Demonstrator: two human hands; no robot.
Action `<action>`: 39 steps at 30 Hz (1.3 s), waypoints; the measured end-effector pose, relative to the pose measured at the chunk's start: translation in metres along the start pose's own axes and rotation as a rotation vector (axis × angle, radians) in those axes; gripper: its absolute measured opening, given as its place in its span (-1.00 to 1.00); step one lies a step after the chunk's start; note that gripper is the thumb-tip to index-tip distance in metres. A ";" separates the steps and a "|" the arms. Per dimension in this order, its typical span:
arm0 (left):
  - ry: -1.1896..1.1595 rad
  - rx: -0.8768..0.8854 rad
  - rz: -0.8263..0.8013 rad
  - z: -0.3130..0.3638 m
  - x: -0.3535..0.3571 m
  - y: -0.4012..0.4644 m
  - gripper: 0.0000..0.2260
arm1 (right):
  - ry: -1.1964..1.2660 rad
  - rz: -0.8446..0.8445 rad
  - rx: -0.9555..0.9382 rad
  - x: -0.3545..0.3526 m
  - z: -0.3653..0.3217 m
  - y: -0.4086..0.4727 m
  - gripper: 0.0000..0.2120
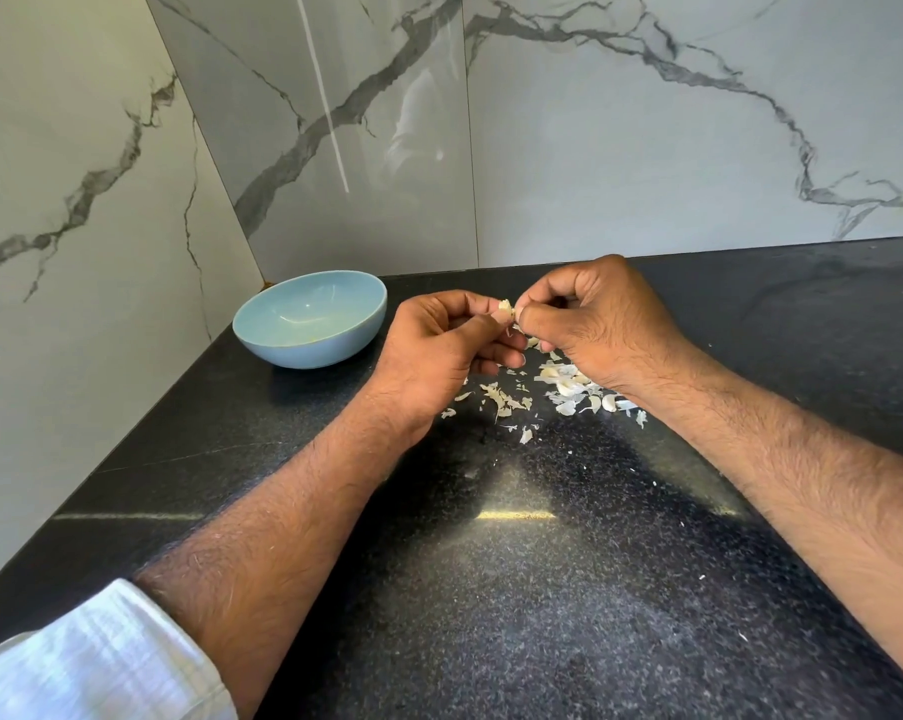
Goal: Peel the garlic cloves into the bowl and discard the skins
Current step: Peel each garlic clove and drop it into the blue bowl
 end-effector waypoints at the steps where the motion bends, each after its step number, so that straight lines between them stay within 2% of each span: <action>1: 0.006 0.009 -0.001 0.000 0.000 0.000 -0.89 | -0.008 -0.004 -0.007 0.000 0.000 0.000 -0.92; 9: -0.194 -0.023 0.065 0.005 -0.012 0.005 -0.93 | -0.065 0.025 0.058 -0.006 0.007 0.005 -0.94; 12: -0.214 -0.054 0.052 0.004 -0.014 0.005 -0.88 | -0.092 0.023 0.056 -0.010 0.007 0.006 -0.85; 14: -0.182 -0.051 0.046 0.004 -0.013 0.004 -0.89 | -0.086 -0.013 0.011 -0.012 0.005 0.007 -0.81; 16: -0.120 -0.033 0.046 0.003 -0.012 0.004 -0.92 | -0.119 -0.024 -0.045 -0.012 0.002 0.006 -0.91; 19: -0.003 0.000 0.063 0.003 -0.010 0.004 -0.95 | -0.233 0.042 -0.132 -0.010 0.000 0.004 -0.81; 22: 0.042 0.007 0.079 0.003 -0.008 0.004 -0.91 | -0.302 0.074 -0.125 -0.009 0.000 0.003 -0.78; 25: 0.059 -0.006 0.075 0.003 -0.007 0.003 -0.90 | -0.213 0.002 -0.116 -0.008 0.002 0.005 -0.85; 28: 0.091 -0.017 0.051 0.002 -0.005 0.002 -0.90 | -0.166 -0.001 -0.161 -0.005 0.001 0.003 -0.97; 39: 0.282 0.031 0.088 0.002 -0.003 0.000 -0.90 | -0.256 0.018 -0.273 0.001 0.007 -0.001 -0.92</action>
Point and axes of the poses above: each hand's wrist, its own y-axis towards the middle knuckle, its own x-axis out of the palm, z = x × y, the point moved 1 cm from there along y, towards the middle knuckle, and after that the axes turned 3 degrees about x, right-handed, at the moved point
